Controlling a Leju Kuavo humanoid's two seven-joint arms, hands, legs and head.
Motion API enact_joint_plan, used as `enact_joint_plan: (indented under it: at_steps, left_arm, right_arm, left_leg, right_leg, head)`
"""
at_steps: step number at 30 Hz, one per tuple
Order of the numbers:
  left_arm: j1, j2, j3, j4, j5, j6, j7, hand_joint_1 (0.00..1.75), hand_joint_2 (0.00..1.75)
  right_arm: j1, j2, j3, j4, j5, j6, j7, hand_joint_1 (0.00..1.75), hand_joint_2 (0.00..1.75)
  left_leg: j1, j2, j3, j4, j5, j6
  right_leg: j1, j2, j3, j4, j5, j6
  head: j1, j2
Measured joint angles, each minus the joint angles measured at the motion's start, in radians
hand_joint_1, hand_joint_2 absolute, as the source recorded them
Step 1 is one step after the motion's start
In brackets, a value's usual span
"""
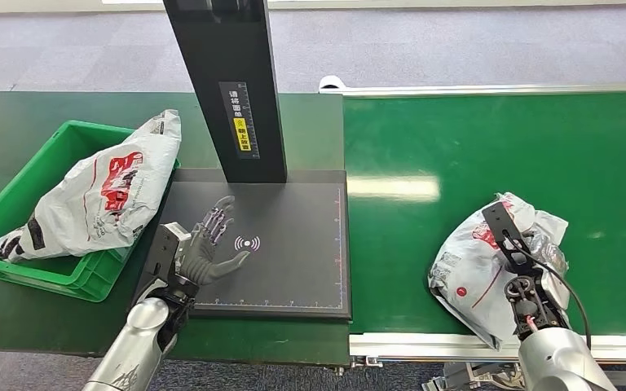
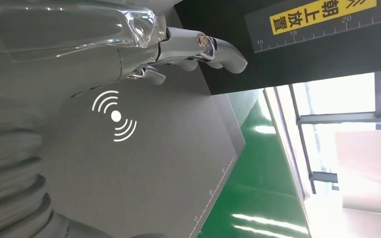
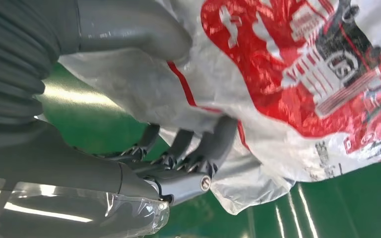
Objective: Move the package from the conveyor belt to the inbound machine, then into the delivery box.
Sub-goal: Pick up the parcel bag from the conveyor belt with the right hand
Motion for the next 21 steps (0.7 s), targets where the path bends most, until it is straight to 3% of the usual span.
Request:
enact_joint_plan:
  at_steps: [15, 21]
  left_arm:
    - [0.002, 0.0, 0.006, -0.003, -0.005, 0.023, -0.007, 0.0, 1.75]
    - [0.024, -0.002, 0.023, -0.035, 0.052, 0.043, -0.056, 0.0, 1.75]
  right_arm:
    - [-0.011, 0.02, -0.035, 0.004, -0.079, -0.042, -0.178, 1.75, 1.75]
    - [-0.012, 0.036, -0.069, -0.004, -0.169, -0.112, -0.319, 1.75, 1.75]
  left_leg:
    - [0.0, 0.0, 0.0, 0.0, 0.0, 0.0]
    - [0.0, 0.0, 0.0, 0.0, 0.0, 0.0]
  right_leg:
    - [0.0, 0.0, 0.0, 0.0, 0.0, 0.0]
    - [0.0, 0.0, 0.0, 0.0, 0.0, 0.0]
  head:
    - [0.0, 0.0]
    - [0.0, 0.0]
